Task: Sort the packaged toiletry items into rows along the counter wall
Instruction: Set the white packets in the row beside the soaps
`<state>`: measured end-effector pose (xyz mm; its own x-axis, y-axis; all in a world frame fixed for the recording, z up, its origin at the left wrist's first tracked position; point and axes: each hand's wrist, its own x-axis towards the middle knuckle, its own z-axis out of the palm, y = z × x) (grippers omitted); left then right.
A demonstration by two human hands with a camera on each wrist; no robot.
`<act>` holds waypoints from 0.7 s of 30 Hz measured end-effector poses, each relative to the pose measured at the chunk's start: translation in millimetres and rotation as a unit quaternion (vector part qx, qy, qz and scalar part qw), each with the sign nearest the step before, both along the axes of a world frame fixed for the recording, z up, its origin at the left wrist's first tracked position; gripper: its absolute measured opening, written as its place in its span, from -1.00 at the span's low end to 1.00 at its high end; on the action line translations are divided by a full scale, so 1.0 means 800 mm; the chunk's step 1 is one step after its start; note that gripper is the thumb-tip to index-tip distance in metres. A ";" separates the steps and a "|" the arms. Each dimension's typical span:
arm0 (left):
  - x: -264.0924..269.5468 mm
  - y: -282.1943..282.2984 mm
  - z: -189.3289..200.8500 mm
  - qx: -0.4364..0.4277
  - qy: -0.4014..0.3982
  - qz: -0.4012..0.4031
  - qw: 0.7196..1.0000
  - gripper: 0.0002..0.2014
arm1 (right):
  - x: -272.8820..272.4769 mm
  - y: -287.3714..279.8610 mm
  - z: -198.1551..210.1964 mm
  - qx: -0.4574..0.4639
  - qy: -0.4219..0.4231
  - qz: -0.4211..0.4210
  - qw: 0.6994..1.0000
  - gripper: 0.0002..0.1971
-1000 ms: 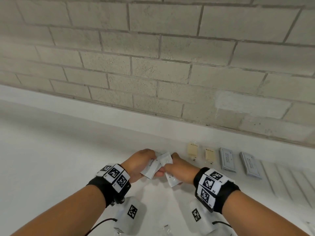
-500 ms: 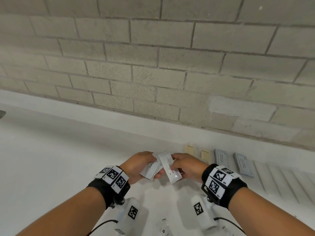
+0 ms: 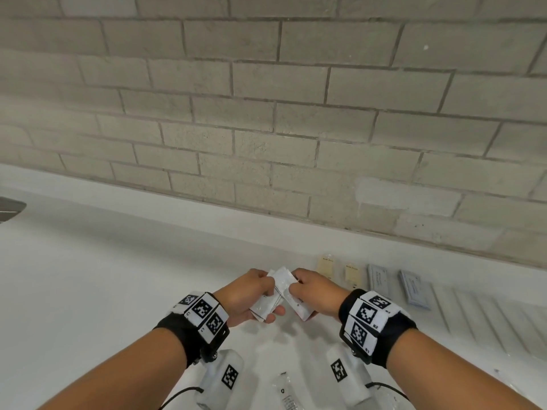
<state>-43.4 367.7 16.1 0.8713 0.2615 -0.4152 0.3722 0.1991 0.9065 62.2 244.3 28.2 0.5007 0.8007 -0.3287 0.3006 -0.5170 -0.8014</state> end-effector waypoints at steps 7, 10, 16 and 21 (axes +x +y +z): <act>-0.012 0.008 -0.001 0.002 -0.006 0.077 0.997 -0.79 | -0.007 0.004 -0.004 0.000 0.009 -0.019 1.000 -0.76; -0.012 0.018 -0.005 -0.002 -0.036 0.155 0.987 -0.69 | -0.004 0.005 -0.011 0.007 0.022 -0.035 0.999 -0.75; 0.009 0.058 -0.019 0.076 -0.025 0.188 0.979 -0.69 | 0.022 0.012 -0.029 -0.018 0.002 -0.063 0.998 -0.87; 0.048 0.113 -0.027 0.147 0.068 0.096 0.982 -0.83 | 0.082 0.037 -0.042 -0.065 -0.008 -0.133 0.989 -0.80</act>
<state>-5.0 457.8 -5.6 0.7359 0.5410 -0.4071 0.4756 0.0149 0.8795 127.5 274.0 -5.4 0.6940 0.5912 -0.4110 0.1515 -0.6779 -0.7194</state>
